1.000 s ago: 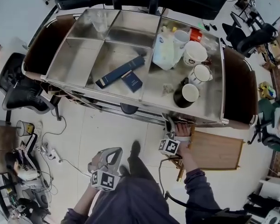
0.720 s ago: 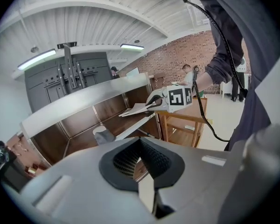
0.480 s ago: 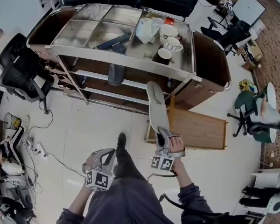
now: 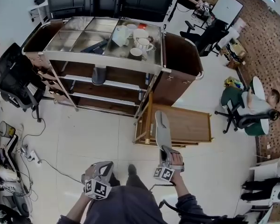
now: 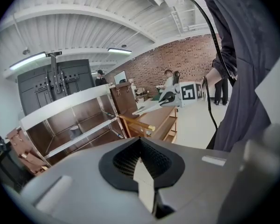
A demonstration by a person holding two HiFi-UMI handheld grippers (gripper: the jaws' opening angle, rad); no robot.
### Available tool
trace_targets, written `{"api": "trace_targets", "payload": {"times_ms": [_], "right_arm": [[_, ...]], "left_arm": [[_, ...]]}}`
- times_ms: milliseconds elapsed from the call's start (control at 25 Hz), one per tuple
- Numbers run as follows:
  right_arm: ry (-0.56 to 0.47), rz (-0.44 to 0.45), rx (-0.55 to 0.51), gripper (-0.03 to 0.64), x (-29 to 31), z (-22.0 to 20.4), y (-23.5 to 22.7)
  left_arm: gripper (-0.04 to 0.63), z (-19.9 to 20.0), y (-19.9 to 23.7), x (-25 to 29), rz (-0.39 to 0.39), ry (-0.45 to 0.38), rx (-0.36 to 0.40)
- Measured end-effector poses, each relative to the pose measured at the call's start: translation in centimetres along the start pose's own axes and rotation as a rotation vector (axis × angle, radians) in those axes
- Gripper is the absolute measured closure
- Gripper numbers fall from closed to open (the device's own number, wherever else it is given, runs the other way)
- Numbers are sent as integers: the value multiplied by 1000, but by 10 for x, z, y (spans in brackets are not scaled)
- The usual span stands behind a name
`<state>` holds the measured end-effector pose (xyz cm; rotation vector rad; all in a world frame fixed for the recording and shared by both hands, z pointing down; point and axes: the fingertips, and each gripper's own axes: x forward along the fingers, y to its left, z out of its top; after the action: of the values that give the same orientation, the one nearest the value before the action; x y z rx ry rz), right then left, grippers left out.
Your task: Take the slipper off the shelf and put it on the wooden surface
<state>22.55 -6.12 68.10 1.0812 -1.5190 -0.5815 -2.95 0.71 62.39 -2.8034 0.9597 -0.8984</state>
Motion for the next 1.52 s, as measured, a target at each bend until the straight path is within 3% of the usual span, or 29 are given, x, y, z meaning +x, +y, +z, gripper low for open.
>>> {"api": "trace_targets", "payload": {"times_ms": [240, 480, 680, 840, 1000, 1200, 1400, 1520], "right_arm": [[36, 128, -35, 578, 73, -64, 36], [-25, 244, -53, 567, 134, -100, 75], [-71, 390, 18, 514, 152, -101, 105], [-90, 447, 106, 417, 146, -104, 117], [-127, 453, 160, 377, 135, -103, 104], [-182, 383, 252, 398, 101, -95, 74], [-275, 331, 407, 473, 7, -81, 42], [-339, 293, 455, 477, -60, -67, 22]], "left_arm": [[581, 23, -33, 16, 38, 62, 16], [581, 47, -88, 27, 119, 146, -50], [581, 63, -126, 30, 174, 198, -104], [581, 65, -145, 26, 197, 226, -127], [581, 65, -155, 29, 201, 231, -140], [581, 70, -167, 37, 171, 216, -118], [581, 79, -185, 46, 131, 171, -93], [581, 88, -195, 51, 107, 131, -54]]}}
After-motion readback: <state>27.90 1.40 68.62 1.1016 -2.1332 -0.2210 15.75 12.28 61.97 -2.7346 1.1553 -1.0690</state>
